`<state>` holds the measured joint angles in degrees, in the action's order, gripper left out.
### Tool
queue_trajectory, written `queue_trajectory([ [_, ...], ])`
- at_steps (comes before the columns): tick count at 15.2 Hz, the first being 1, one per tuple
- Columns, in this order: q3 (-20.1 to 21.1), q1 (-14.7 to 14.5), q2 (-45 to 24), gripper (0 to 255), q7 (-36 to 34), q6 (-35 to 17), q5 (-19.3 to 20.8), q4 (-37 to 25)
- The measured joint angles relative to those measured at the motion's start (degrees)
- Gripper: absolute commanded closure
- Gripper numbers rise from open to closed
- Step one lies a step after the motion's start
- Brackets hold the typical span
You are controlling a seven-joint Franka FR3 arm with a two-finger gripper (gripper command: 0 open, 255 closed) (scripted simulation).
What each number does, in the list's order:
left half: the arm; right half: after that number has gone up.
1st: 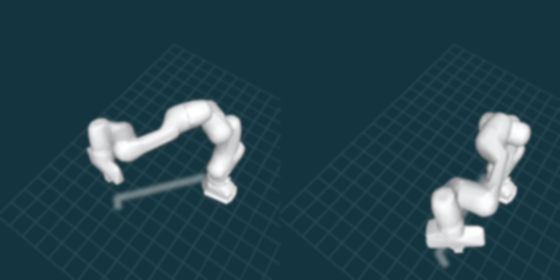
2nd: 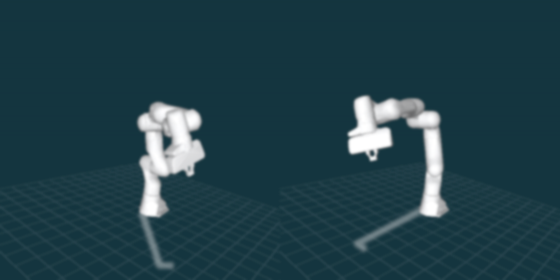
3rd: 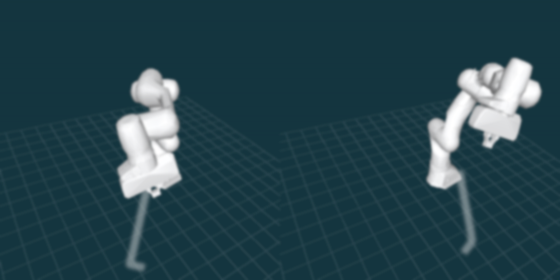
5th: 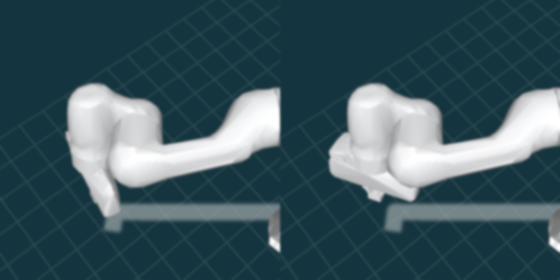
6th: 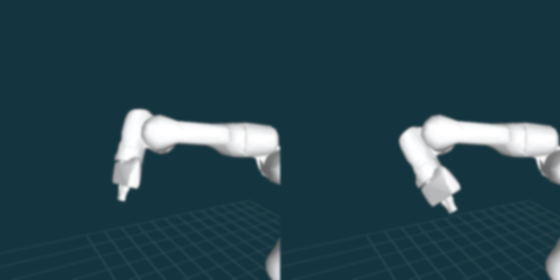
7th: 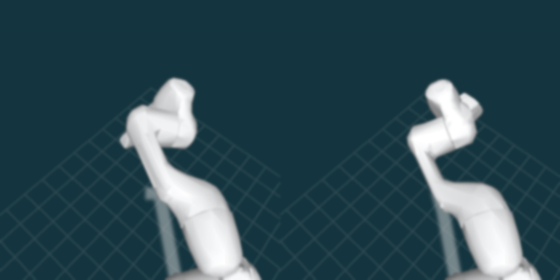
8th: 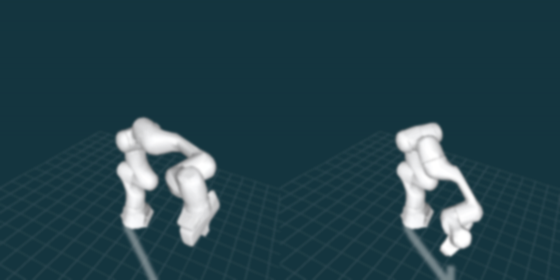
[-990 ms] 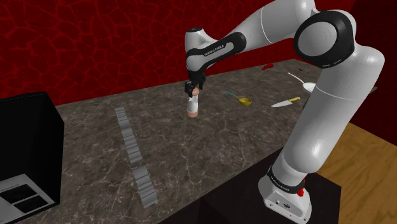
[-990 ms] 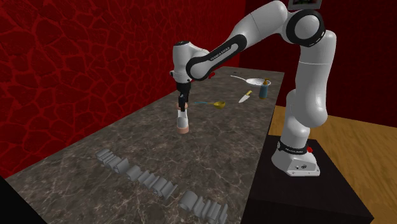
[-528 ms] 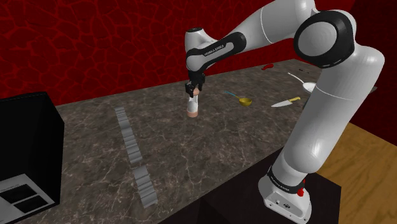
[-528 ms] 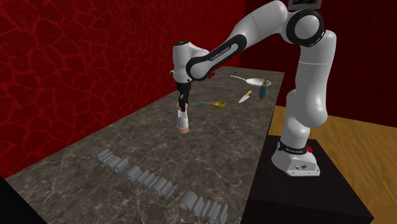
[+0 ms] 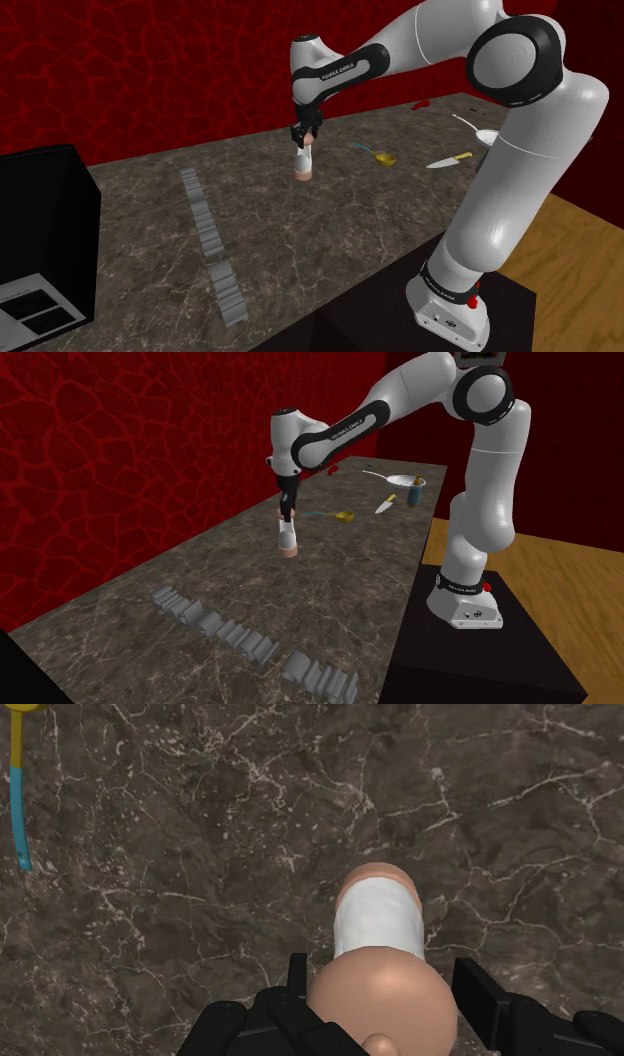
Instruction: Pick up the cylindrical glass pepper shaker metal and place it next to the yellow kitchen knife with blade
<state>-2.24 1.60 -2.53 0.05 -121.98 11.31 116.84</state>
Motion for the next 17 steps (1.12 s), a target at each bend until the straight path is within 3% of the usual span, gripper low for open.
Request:
queue_trajectory([
  [17,0.20,-0.19,3.13,255,2.17,12.38,-0.99,-9.40],
])
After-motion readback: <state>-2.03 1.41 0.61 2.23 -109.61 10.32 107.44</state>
